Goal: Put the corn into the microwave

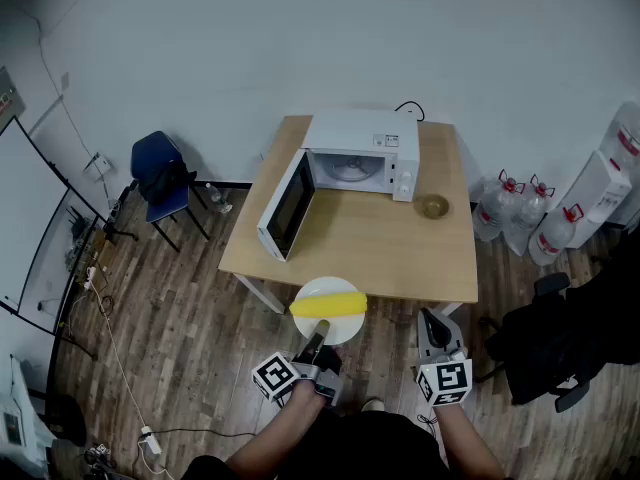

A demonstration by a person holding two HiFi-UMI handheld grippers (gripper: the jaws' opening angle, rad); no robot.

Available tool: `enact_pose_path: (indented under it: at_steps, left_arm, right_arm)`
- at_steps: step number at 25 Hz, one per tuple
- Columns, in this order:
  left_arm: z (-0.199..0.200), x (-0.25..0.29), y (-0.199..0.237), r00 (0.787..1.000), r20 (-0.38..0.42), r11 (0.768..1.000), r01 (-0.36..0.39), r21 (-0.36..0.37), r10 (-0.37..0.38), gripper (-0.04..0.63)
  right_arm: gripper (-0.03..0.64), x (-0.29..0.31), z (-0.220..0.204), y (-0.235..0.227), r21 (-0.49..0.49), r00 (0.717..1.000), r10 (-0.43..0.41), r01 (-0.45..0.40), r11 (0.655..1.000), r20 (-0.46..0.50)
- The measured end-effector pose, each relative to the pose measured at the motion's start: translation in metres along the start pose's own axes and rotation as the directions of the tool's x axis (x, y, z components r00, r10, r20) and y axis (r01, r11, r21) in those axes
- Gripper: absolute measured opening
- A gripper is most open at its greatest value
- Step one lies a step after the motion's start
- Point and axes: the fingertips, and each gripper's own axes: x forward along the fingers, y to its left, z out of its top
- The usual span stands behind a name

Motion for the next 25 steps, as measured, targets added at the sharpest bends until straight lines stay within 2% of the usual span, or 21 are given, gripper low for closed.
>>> enact_pose_path:
  at_steps: [4, 8, 12, 16, 25]
  left_arm:
    - [-0.005, 0.001, 0.011, 1.0, 0.008, 1.0, -0.012, -0.005, 0.012, 0.029]
    - [-0.006, 0.004, 0.019, 0.999, 0.011, 0.999, -0.043, 0.019, 0.043, 0.029]
    - [-0.012, 0.01, 0.014, 1.0, 0.013, 1.0, -0.019, 0.006, 0.019, 0.029]
    - [-0.017, 0.014, 0.021, 0.999, -0.011, 0.999, -0.041, 0.017, 0.041, 0.029]
    - [-0.004, 0.059, 0.036, 0.997, -0.042, 0.998, -0.06, -0.013, 0.059, 0.029]
  right_arm:
    - [0.057, -0.004, -0.002, -0.003, -0.005, 1.0, 0.007, -0.007, 1.0, 0.008]
    - [0.057, -0.01, -0.002, -0.011, 0.035, 1.0, 0.019, -0.02, 0.999, 0.013]
    - [0.057, -0.013, -0.005, -0.014, 0.011, 1.0, 0.026, -0.026, 1.0, 0.009]
    - [0.057, -0.013, -0.009, -0.016, 0.019, 1.0, 0.027, -0.027, 0.999, 0.009]
    - [0.057, 0.028, -0.008, -0.028, 0.025, 1.0, 0.017, -0.017, 1.0, 0.006]
